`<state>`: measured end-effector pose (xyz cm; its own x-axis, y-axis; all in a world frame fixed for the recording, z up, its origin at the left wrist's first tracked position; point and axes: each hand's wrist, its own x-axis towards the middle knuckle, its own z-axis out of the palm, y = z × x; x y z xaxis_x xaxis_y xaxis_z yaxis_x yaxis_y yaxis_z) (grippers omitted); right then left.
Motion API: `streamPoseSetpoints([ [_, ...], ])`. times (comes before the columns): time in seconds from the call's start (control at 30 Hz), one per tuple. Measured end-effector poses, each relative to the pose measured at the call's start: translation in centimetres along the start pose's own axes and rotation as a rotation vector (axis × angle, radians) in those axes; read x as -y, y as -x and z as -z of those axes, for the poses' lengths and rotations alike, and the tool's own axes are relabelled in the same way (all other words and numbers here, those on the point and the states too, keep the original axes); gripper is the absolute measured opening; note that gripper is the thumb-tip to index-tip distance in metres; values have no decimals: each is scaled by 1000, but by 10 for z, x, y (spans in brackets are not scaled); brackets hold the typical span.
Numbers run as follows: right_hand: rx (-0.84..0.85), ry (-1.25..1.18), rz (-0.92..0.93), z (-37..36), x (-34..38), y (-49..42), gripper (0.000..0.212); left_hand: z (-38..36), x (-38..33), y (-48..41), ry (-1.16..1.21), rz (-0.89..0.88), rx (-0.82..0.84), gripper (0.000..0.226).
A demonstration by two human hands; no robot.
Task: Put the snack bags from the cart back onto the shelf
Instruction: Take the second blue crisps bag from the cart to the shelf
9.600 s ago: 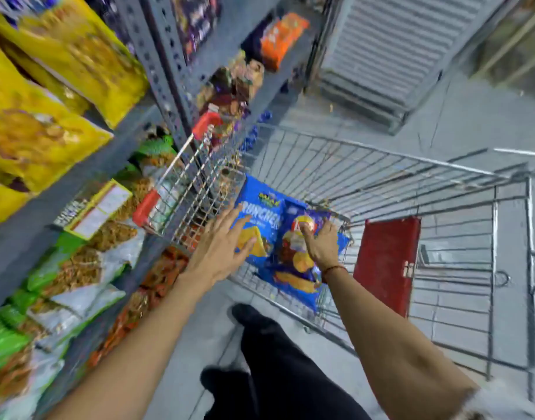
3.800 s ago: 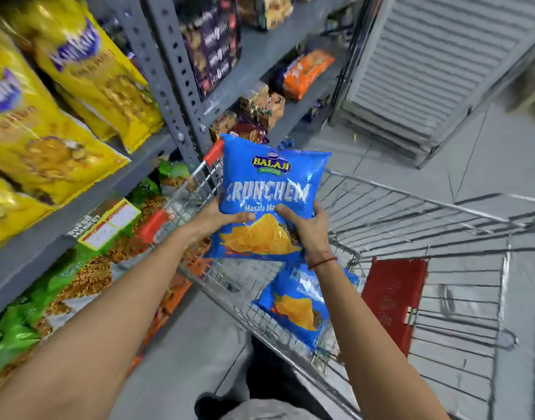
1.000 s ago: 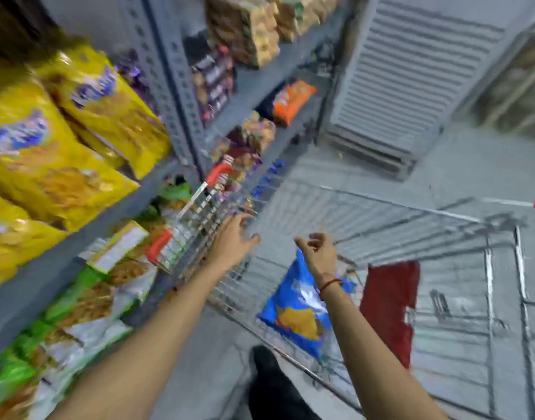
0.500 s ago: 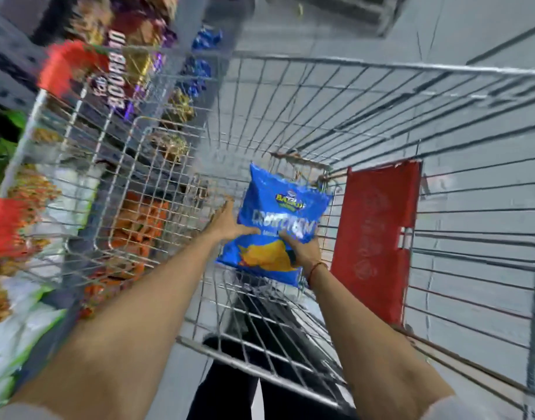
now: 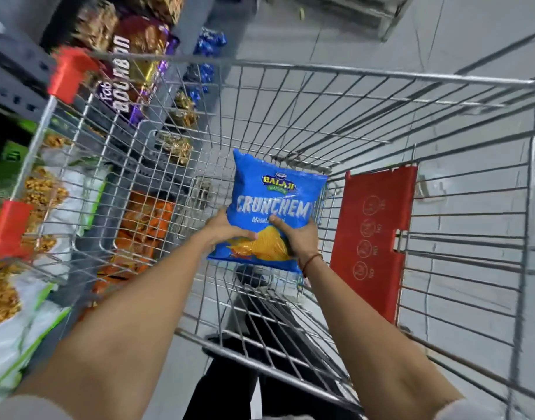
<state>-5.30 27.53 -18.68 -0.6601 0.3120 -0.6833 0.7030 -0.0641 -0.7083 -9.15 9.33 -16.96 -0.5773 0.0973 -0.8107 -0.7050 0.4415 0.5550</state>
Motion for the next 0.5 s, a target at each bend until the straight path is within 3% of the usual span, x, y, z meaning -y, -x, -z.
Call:
streamPoseSetpoints([
  [0.17,91,-30,160,-15,62,41,49,41,-30,60,78,-158,-11,55],
  [0.3,158,-55,330,-30,125,92,55,80,-58,130,144,-316,-123,47],
  [0.37,228,-59,432,-40,159,121,48,99,-73,168,165,-399,-216,45],
  [0.43,301,-67,562,-49,194,152,35,116,-85,209,188,-486,-314,54],
  [0.5,342,-62,688,-59,231,185,35,135,-96,251,237,-581,-411,61],
])
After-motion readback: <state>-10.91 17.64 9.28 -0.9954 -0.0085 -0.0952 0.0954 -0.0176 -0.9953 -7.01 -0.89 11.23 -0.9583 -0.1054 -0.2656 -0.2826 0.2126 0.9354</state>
